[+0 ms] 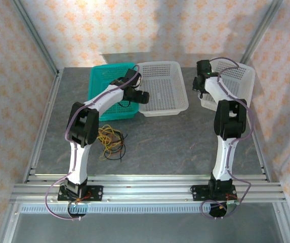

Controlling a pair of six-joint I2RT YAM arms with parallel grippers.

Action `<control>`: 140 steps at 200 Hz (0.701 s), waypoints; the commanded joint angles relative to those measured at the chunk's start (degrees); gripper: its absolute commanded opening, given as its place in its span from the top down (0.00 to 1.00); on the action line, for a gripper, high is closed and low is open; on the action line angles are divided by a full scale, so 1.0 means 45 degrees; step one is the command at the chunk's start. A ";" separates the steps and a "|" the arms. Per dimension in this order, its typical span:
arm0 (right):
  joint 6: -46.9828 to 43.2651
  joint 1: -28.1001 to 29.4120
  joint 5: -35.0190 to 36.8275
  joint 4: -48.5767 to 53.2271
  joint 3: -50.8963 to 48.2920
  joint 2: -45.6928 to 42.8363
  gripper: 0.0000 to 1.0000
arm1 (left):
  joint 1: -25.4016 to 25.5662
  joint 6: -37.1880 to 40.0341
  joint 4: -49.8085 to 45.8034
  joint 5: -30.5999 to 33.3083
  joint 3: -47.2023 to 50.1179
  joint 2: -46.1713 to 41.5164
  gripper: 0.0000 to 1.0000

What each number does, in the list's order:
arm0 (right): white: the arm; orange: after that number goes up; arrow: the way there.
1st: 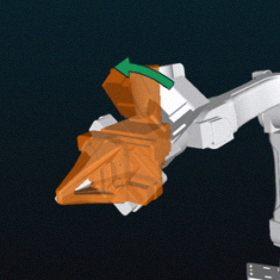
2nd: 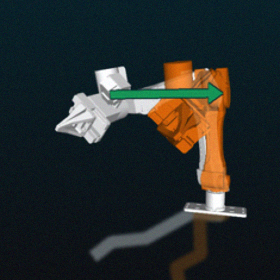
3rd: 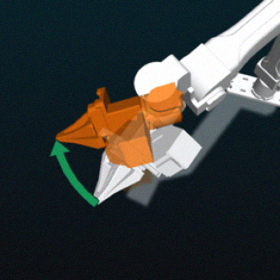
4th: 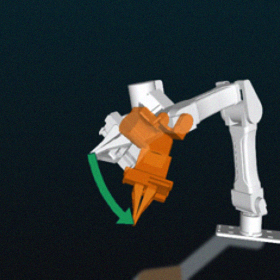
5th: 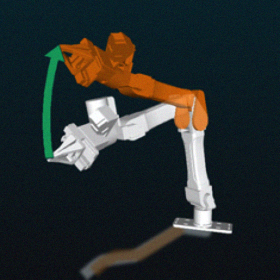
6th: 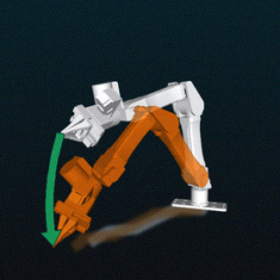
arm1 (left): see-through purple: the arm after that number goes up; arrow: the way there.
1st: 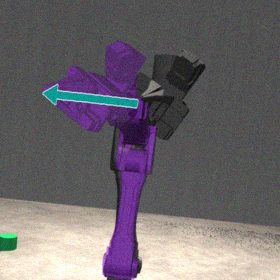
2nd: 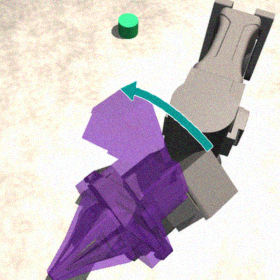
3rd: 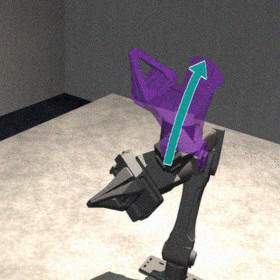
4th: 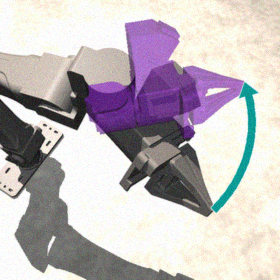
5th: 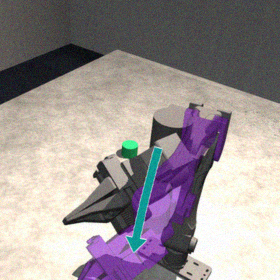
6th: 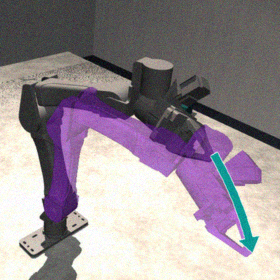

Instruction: Untangle the cables

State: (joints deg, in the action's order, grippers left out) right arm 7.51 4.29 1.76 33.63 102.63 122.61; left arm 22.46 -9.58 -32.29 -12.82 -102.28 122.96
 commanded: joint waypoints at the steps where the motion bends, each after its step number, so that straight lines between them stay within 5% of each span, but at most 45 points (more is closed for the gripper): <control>1: -0.0726 0.0022 -0.0952 -0.0095 -0.1012 -0.1093 0.86 | -0.0049 -0.0059 0.0065 0.0105 -0.0372 -0.0506 0.11; 62: -0.1863 0.0041 -0.3379 -0.1066 -0.3444 -0.2761 0.87 | -0.0072 -0.0038 0.0160 -0.0340 -0.0380 -0.0351 0.13; 88: -0.1897 0.0115 -0.3119 -0.1022 -0.3451 -0.2767 0.84 | -0.0064 -0.0056 0.0145 -0.0306 -0.0367 -0.0331 0.13; 140: -0.1499 0.0159 -0.2314 -0.1906 -0.3909 -0.4319 0.51 | -0.0069 -0.0227 0.1100 0.0176 0.0592 -0.1477 0.08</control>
State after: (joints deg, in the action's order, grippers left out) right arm 0.03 4.49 -8.93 28.03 85.95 109.62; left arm 22.46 -9.61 -31.07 -13.39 -101.71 122.32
